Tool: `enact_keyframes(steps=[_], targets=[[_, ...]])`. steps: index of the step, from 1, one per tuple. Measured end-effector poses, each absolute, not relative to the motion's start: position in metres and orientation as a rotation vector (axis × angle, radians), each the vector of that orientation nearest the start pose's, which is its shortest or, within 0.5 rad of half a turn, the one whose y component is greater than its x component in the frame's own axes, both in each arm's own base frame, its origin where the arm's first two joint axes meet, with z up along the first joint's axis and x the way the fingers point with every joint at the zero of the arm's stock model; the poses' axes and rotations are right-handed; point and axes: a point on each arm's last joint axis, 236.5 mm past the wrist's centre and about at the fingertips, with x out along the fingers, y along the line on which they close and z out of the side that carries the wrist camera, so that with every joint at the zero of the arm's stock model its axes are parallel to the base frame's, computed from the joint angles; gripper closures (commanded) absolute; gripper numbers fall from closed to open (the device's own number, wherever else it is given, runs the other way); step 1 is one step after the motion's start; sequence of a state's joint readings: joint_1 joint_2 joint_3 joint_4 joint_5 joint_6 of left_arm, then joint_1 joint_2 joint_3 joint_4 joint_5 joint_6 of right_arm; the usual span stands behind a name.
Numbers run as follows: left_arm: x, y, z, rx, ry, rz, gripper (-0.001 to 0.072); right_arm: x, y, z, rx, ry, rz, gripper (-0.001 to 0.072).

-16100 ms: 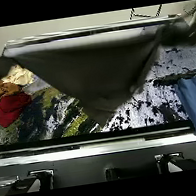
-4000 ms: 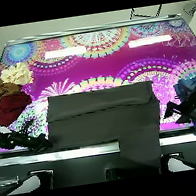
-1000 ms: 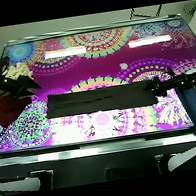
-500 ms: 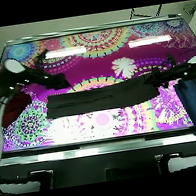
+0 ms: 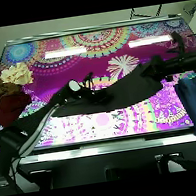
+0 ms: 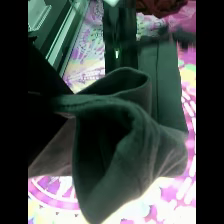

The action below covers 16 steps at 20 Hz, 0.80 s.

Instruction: Fold the clothes and pants, and hang the long-sleeved shirts on hangers.

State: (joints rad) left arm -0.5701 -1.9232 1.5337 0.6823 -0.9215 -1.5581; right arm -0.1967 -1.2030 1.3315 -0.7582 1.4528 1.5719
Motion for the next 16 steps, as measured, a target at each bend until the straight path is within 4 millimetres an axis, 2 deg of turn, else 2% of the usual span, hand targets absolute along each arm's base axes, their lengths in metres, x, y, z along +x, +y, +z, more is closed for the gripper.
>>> enact_keyframes(steps=[4, 7, 9, 10, 12, 14, 16], targets=[[0.339, -0.481, -0.075, -0.694, 1.476, -0.754, 0.0680, 0.348, 0.109, 0.185, 0.714, 1.103, 0.465, 0.0664], [0.323, -0.528, -0.067, -0.815, 1.443, -0.765, 0.0681, 0.343, 0.108, 0.190, 0.714, 1.095, 0.446, 0.0664], [0.322, -0.541, -0.067, -0.862, 1.426, -0.754, 0.0684, 0.344, 0.107, 0.188, 0.721, 1.103, 0.434, 0.0664], [0.327, -0.540, -0.068, -0.865, 1.416, -0.749, 0.0684, 0.346, 0.107, 0.186, 0.728, 1.109, 0.430, 0.0664], [0.344, -0.524, -0.065, -0.815, 1.386, -0.759, 0.0685, 0.353, 0.110, 0.180, 0.737, 1.114, 0.430, 0.0664], [0.371, -0.486, -0.053, -0.703, 1.343, -0.766, 0.0684, 0.362, 0.126, 0.173, 0.751, 1.130, 0.463, 0.0664], [0.406, -0.428, -0.030, -0.568, 1.277, -0.741, 0.0684, 0.373, 0.152, 0.163, 0.766, 1.149, 0.511, 0.0664]])
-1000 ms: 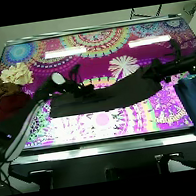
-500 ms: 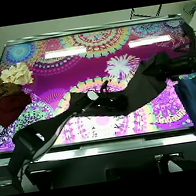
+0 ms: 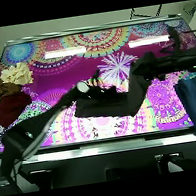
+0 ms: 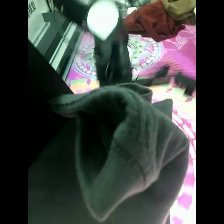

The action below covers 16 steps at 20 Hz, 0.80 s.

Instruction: Fold the clothes and pants, and hang the long-sleeved shirts on hangers.

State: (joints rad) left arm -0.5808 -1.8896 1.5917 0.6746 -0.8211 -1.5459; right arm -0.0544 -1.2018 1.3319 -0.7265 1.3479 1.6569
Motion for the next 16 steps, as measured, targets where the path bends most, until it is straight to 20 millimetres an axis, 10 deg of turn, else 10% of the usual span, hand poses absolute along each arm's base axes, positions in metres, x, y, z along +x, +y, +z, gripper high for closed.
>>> enact_keyframes(steps=[4, 8, 10, 13, 16], targets=[[0.470, -0.275, 0.053, -0.399, 1.099, -0.579, 0.0682, 0.395, 0.226, 0.128, 0.819, 1.204, 0.609, 0.0664], [0.474, -0.152, 0.158, -0.359, 0.898, -0.424, 0.0682, 0.402, 0.309, 0.059, 0.903, 1.330, 0.636, 0.0592], [0.459, -0.119, 0.199, -0.332, 0.818, -0.382, 0.0682, 0.397, 0.348, 0.021, 0.965, 1.400, 0.623, 0.0095], [0.434, -0.090, 0.227, -0.273, 0.780, -0.328, 0.0681, 0.394, 0.387, -0.011, 1.061, 1.434, 0.632, 0.0083], [0.417, -0.072, 0.227, -0.214, 0.809, -0.279, 0.0681, 0.420, 0.368, -0.005, 1.114, 1.363, 0.640, 0.0085]])
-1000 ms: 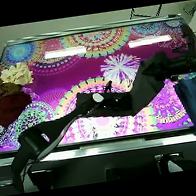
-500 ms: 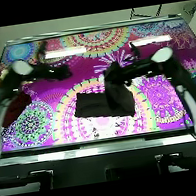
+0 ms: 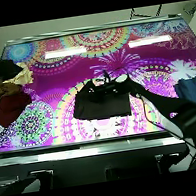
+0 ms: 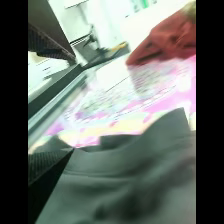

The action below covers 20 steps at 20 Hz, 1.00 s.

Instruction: Fold the clothes and pants, and hang the long-sleeved shirts on hangers.

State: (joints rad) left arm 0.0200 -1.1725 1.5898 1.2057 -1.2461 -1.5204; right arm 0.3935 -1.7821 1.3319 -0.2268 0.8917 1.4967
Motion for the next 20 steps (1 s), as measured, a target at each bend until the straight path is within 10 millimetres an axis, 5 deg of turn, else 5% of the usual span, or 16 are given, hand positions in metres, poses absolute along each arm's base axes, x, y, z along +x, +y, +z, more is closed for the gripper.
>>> enact_keyframes(steps=[2, 4, 7, 9, 11, 15, 16, 18, 20], targets=[[0.412, -0.065, 0.223, -0.186, 0.829, -0.260, 0.0681, 0.441, 0.324, 0.008, 1.107, 1.316, 0.616, 0.0086], [0.409, -0.059, 0.220, -0.167, 0.840, -0.243, 0.0681, 0.452, 0.259, 0.013, 1.038, 1.306, 0.541, 0.0082], [0.406, -0.056, 0.218, -0.155, 0.851, -0.235, 0.0681, 0.427, 0.151, -0.015, 0.841, 1.429, 0.316, 0.0079], [0.405, -0.054, 0.217, -0.151, 0.856, -0.230, 0.0681, 0.400, 0.105, -0.041, 0.782, 1.522, 0.186, 0.0080], [0.405, -0.054, 0.217, -0.153, 0.858, -0.227, 0.0681, 0.379, 0.096, -0.062, 0.791, 1.577, 0.164, 0.0081], [0.404, -0.054, 0.217, -0.172, 0.862, -0.221, 0.0681, 0.371, 0.118, -0.086, 0.894, 1.571, 0.263, 0.0105], [0.404, -0.055, 0.217, -0.181, 0.863, -0.220, 0.0680, 0.372, 0.126, -0.088, 0.931, 1.566, 0.294, 0.0180], [0.404, -0.056, 0.217, -0.191, 0.864, -0.219, 0.0680, 0.371, 0.139, -0.094, 0.960, 1.569, 0.336, 0.0472], [0.404, -0.057, 0.217, -0.196, 0.865, -0.221, 0.0680, 0.370, 0.149, -0.096, 0.956, 1.564, 0.383, 0.0625]])
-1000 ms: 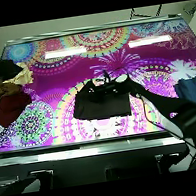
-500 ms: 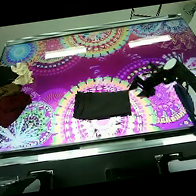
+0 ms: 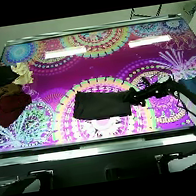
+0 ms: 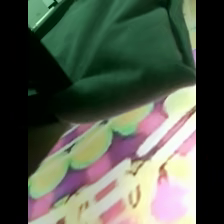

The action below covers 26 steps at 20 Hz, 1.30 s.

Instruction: Fold the clothes and pants, and hang the long-sleeved shirts on hangers.

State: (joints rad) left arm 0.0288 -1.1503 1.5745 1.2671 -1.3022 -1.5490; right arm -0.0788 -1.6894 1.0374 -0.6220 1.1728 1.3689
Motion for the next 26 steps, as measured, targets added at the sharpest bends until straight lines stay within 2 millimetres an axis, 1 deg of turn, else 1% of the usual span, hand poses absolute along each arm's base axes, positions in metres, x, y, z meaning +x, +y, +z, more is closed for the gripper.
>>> enact_keyframes(steps=[1, 3, 4, 5, 6, 8, 10, 12, 13, 16, 19, 21, 24, 26], targets=[[0.404, -0.057, 0.217, -0.199, 0.865, -0.220, 0.0680, 0.372, 0.153, -0.092, 0.957, 1.550, 0.416, 0.0662], [0.404, -0.057, 0.217, -0.200, 0.865, -0.220, 0.0680, 0.381, 0.154, -0.075, 0.962, 1.503, 0.481, 0.0663], [0.404, -0.057, 0.217, -0.201, 0.865, -0.220, 0.0680, 0.392, 0.150, -0.061, 0.966, 1.456, 0.506, 0.0663], [0.404, -0.057, 0.217, -0.202, 0.865, -0.219, 0.0680, 0.402, 0.143, -0.045, 0.963, 1.412, 0.528, 0.0663], [0.404, -0.057, 0.217, -0.203, 0.864, -0.219, 0.0680, 0.414, 0.132, -0.024, 0.961, 1.357, 0.544, 0.0663], [0.405, -0.057, 0.218, -0.204, 0.860, -0.219, 0.0680, 0.435, 0.103, 0.017, 0.941, 1.249, 0.548, 0.0662], [0.405, -0.057, 0.218, -0.204, 0.858, -0.219, 0.0680, 0.450, 0.063, 0.053, 0.915, 1.160, 0.497, 0.0665], [0.406, -0.057, 0.219, -0.204, 0.855, -0.218, 0.0680, 0.458, 0.015, 0.083, 0.900, 1.085, 0.401, 0.0664], [0.406, -0.057, 0.219, -0.204, 0.855, -0.218, 0.0680, 0.459, -0.012, 0.097, 0.903, 1.045, 0.342, 0.0664], [0.406, -0.057, 0.219, -0.203, 0.854, -0.219, 0.0680, 0.456, -0.087, 0.130, 0.940, 0.932, 0.175, 0.0665], [0.406, -0.057, 0.219, -0.202, 0.854, -0.219, 0.0680, 0.445, -0.157, 0.152, 1.023, 0.815, 0.003, 0.0665], [0.406, -0.057, 0.219, -0.202, 0.854, -0.219, 0.0680, 0.435, -0.194, 0.161, 1.081, 0.746, -0.092, 0.0665], [0.406, -0.057, 0.218, -0.202, 0.854, -0.219, 0.0680, 0.417, -0.237, 0.169, 1.164, 0.665, -0.206, 0.0665], [0.406, -0.057, 0.218, -0.202, 0.854, -0.219, 0.0680, 0.405, -0.256, 0.172, 1.209, 0.632, -0.257, 0.0665]])
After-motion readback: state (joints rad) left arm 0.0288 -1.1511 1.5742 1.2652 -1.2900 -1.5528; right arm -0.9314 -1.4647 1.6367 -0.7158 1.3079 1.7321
